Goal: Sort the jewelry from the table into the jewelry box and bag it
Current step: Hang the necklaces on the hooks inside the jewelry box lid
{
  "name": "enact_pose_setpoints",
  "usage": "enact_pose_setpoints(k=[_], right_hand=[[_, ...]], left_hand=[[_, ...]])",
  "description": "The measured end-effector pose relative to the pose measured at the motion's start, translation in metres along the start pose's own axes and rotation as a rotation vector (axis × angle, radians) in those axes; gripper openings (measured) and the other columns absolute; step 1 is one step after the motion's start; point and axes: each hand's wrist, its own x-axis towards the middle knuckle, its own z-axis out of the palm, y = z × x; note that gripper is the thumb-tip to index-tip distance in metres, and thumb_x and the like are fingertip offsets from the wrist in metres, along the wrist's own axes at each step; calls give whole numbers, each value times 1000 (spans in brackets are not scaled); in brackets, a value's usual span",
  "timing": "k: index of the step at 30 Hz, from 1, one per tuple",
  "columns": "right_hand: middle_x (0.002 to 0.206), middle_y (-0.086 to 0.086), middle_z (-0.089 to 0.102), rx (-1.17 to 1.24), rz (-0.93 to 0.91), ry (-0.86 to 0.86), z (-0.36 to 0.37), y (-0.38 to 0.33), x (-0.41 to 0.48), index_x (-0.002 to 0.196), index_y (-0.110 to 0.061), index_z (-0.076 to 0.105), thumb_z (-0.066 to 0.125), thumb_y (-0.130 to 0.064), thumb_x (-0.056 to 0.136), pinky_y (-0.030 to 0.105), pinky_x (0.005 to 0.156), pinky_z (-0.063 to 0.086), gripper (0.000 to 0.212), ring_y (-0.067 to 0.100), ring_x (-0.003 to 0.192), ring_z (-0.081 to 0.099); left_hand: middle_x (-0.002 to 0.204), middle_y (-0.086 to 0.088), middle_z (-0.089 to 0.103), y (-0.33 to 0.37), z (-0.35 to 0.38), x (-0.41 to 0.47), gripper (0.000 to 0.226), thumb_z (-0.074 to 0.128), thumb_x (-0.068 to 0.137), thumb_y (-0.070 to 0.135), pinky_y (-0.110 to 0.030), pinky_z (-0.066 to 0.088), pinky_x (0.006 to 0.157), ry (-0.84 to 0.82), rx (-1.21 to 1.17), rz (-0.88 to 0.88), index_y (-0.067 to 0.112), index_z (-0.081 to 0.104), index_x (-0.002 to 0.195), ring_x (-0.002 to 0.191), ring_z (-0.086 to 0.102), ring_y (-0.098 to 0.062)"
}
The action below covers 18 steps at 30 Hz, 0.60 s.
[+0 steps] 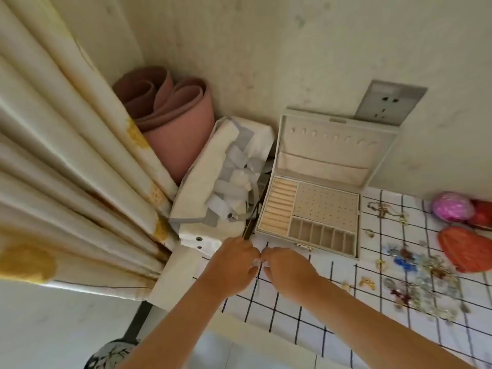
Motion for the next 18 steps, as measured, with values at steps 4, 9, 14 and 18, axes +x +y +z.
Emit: enact_pose_setpoints(k=[4, 9, 14, 18], right_hand=[[96, 6, 63, -142, -7, 189, 28, 5, 17, 108, -14, 55, 58, -12, 97, 29, 51, 34, 11, 24, 82, 65], [97, 4, 64, -238, -15, 269, 41, 12, 20, 108, -15, 55, 48, -15, 101, 29, 53, 28, 10, 21, 77, 58], [95, 4, 64, -300, -89, 289, 39, 10, 12, 111, -14, 53, 44, -15, 101, 31, 54, 30, 13, 24, 79, 61], [96, -2, 63, -103, -70, 377, 28, 5, -13, 114, -20, 55, 41, -32, 105, 32, 69, 43, 21, 21, 88, 60]], left_hand=[[75, 8, 60, -14, 33, 2, 8, 68, 81, 32, -27, 42, 82, 163, 115, 52, 24, 69, 80, 79, 56, -13], [66, 6, 57, -17, 51, 5, 19, 85, 67, 26, -25, 43, 70, 305, 185, 70, 22, 67, 66, 66, 56, -14], [60, 3, 56, -20, 56, 12, 15, 87, 68, 18, -23, 37, 48, 298, 93, 75, 19, 73, 64, 55, 56, -15], [79, 3, 57, -16, 50, 4, 5, 69, 89, 17, -26, 43, 65, 297, -15, 56, 13, 71, 86, 76, 54, -15]])
